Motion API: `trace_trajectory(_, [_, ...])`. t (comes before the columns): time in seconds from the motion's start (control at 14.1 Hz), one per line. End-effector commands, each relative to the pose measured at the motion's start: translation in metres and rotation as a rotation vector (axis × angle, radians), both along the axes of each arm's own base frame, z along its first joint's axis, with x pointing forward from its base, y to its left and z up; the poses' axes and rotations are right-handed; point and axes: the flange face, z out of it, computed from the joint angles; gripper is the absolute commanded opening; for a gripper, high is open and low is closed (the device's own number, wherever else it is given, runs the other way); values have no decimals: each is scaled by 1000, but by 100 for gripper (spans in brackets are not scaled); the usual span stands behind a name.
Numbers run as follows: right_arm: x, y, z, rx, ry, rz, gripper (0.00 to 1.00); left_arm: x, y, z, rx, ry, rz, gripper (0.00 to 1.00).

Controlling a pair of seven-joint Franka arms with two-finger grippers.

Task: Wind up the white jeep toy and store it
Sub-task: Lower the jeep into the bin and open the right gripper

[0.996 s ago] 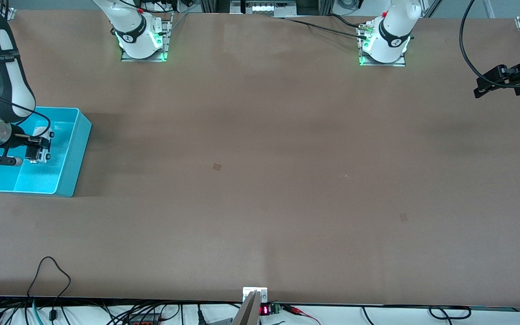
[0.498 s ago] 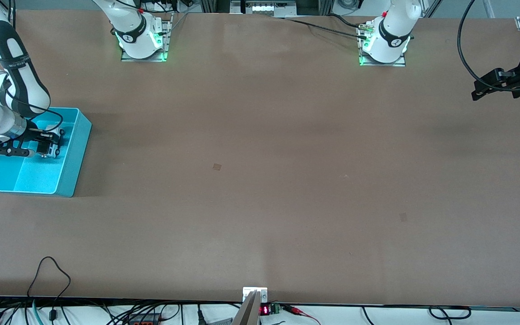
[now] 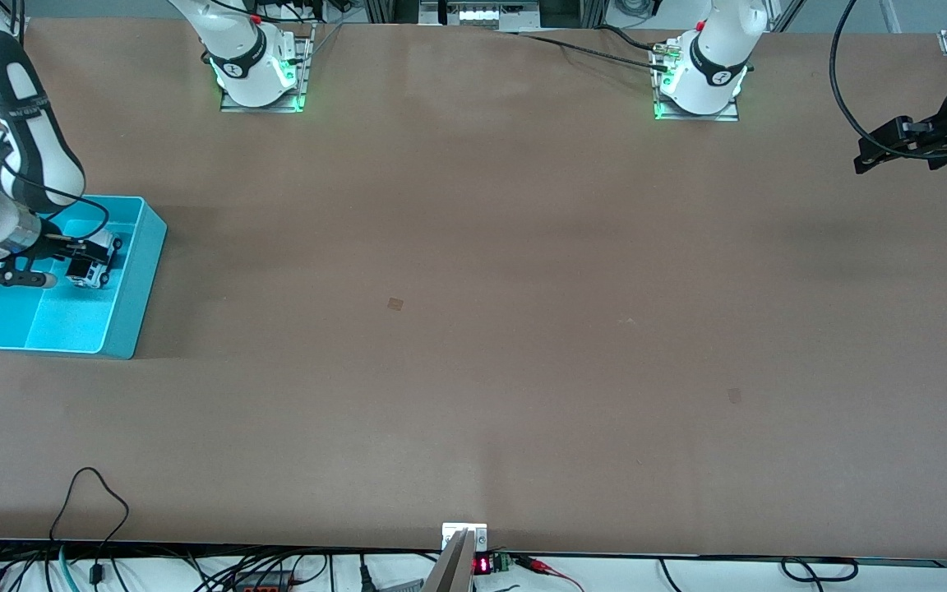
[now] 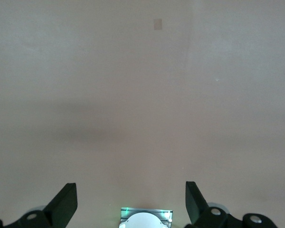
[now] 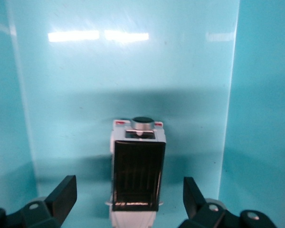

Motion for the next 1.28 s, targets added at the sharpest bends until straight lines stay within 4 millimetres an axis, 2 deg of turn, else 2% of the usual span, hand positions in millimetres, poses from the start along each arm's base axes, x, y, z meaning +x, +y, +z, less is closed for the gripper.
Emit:
trace_trajectory(0.0, [22,24,68,10,27,106,100,-5,-16,14,-11,-21,-25,100])
trace_trajectory(0.07, [31,33,90,24,41,137,100,-11,-16,22,-2,-36,-25,100])
trace_trajectory(0.21, [44,43,125,33,20,154,100,-14,-12,25,-2,-36,-17,100])
trace_trajectory(0.28, [53,60,147,45,-16,178,100,-15,-11,27,-2,-42,-14,100])
trace_trajectory(0.36, [57,69,163,59,-32,180,100,-14,-11,27,1,-46,-19,100])
trace_trajectory(0.57, [71,118,206,74,-46,241,100,-15,-8,29,-1,-56,-11,100])
trace_trajectory(0.85, [70,138,237,138,-106,231,100,-16,-7,27,-1,-47,-10,100])
trace_trajectory(1.0, [70,175,253,147,-126,266,100,-16,-9,25,1,-40,-13,100])
trace_trajectory(1.14, [66,188,261,144,-122,176,100,-17,-9,26,1,-37,-12,100])
trace_trajectory(1.21, [63,208,266,144,-110,159,100,-17,-9,25,1,-33,-12,100])
